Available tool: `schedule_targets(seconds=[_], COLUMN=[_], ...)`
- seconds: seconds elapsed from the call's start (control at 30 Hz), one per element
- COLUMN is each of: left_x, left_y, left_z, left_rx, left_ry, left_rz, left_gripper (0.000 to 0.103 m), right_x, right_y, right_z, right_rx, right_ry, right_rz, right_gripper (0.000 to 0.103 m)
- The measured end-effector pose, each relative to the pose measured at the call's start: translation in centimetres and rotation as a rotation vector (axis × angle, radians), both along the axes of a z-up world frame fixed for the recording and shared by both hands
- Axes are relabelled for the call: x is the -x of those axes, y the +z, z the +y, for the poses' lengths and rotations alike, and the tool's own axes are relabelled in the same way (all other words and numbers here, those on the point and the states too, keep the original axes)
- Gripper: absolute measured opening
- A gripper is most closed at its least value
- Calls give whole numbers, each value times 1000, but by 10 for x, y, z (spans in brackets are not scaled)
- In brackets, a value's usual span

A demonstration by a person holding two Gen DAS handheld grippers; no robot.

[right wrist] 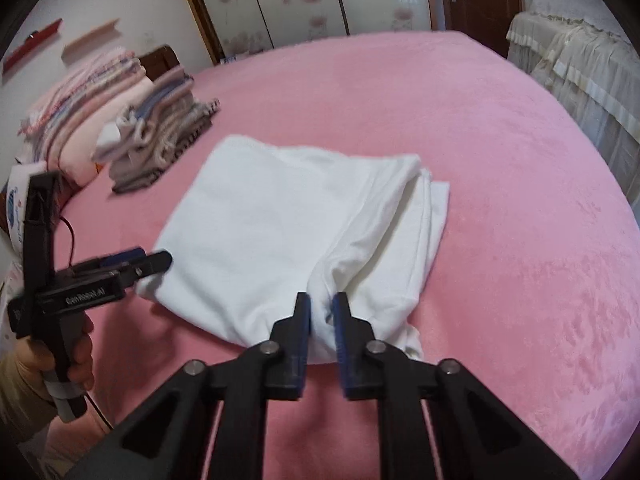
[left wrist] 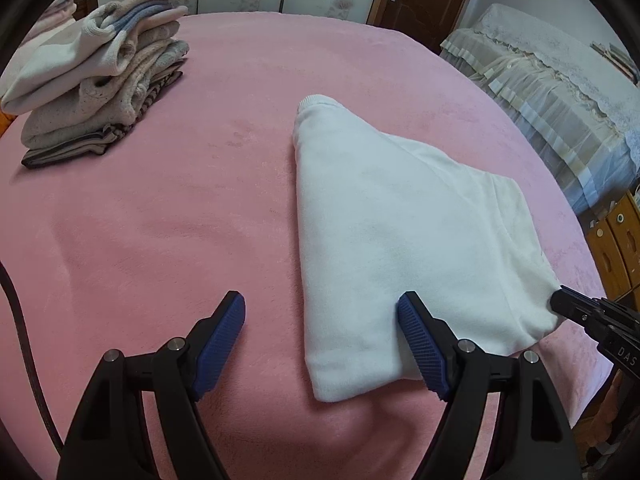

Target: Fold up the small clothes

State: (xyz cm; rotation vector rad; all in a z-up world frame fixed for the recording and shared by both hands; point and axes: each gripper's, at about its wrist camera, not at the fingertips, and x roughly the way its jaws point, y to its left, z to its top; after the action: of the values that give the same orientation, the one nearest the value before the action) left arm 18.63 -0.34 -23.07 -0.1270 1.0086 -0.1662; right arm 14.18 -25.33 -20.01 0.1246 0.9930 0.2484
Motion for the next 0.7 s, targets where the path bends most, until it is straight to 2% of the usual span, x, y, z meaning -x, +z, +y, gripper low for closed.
schedule_targets(seconds=[0.13, 0.27, 0.37, 0.47, 0.53, 0.67, 0.7], left_x=[-1, -2, -3, -2, -3, -8, -12], left_y=[-6, -20, -21, -12, 0, 34, 40], left_z=[-2, 0, 2, 0, -1, -3, -4], left_rx=[-7, 14, 27, 3, -28, -47, -46], left_ry=[-28, -42, -43, -60, -71, -91, -96], left_rz=[15, 47, 36, 29, 22, -72, -90], left_gripper=[80, 80, 80, 80, 80, 82, 82], right_x=[10, 12, 13, 13, 13, 7, 1], right_y=[-11, -40, -44, -36, -22, 13, 20], right_z=[-19, -22, -24, -22, -19, -14, -10], right_rx=[-54, -76, -97, -77, -56, -9, -7], right_ry=[-61, -103, -126, -110, -104, -93, -85], right_rz=[33, 89, 84, 78, 59, -54, -85], right_gripper=[8, 8, 8, 9, 14, 27, 27])
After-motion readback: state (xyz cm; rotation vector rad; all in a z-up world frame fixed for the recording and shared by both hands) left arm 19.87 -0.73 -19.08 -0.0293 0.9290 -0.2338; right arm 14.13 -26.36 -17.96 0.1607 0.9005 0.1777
